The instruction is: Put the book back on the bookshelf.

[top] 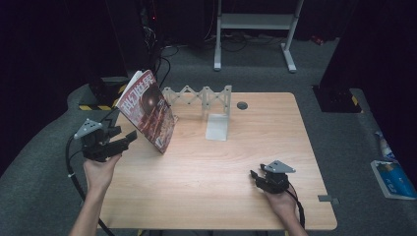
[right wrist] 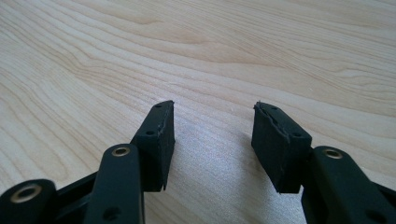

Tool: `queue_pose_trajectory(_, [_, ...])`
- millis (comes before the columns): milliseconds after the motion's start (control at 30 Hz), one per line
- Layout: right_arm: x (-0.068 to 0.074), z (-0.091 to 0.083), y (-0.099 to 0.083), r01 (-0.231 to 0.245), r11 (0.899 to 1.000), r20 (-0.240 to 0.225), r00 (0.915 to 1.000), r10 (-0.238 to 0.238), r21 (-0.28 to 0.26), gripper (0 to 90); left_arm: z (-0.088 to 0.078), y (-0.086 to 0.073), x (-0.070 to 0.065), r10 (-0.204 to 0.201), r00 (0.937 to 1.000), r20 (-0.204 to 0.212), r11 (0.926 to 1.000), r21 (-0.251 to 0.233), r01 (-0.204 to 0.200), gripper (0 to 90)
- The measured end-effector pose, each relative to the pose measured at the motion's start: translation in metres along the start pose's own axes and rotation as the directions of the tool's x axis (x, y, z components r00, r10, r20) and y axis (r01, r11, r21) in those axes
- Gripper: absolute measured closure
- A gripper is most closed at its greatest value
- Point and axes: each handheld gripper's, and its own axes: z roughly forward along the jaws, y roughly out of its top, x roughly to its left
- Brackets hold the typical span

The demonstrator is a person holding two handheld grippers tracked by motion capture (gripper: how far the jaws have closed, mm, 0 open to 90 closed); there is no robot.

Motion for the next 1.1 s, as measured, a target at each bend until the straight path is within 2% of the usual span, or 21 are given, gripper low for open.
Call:
queue_pose_trajectory(100, [0.0,0.0,0.0,-0.001,1.0,0.0,1.0,0.001,0.0,49.1,0.001,0.0,-0.003,-0.006,0.9998,0.018,1.0,0.0,0.006,29.3])
queue_pose_trajectory(433, [0.0,0.0,0.0,0.0,1.0,0.0,1.0,0.0,0.0,49.1,0.006,-0.002,-0.015,0.013,0.9986,0.051,0.9996,0.025,-0.014,29.0])
queue_pose_trajectory(600, [0.0,0.0,0.0,0.001,1.0,0.0,1.0,-0.001,0.0,49.1,0.007,-0.003,-0.018,-0.015,0.9969,0.077,0.9986,0.051,0.011,30.4])
queue_pose_trajectory(867, [0.0,0.0,0.0,0.0,1.0,0.0,1.0,0.0,0.0,49.1,0.009,-0.004,-0.023,-0.028,0.9934,0.111,0.9982,0.057,0.022,29.4])
queue_pose_trajectory(1100, [0.0,0.0,0.0,0.001,1.0,0.0,1.0,-0.001,0.0,49.1,0.015,-0.008,-0.03,-0.001,0.9921,0.126,0.9976,0.069,-0.007,28.3])
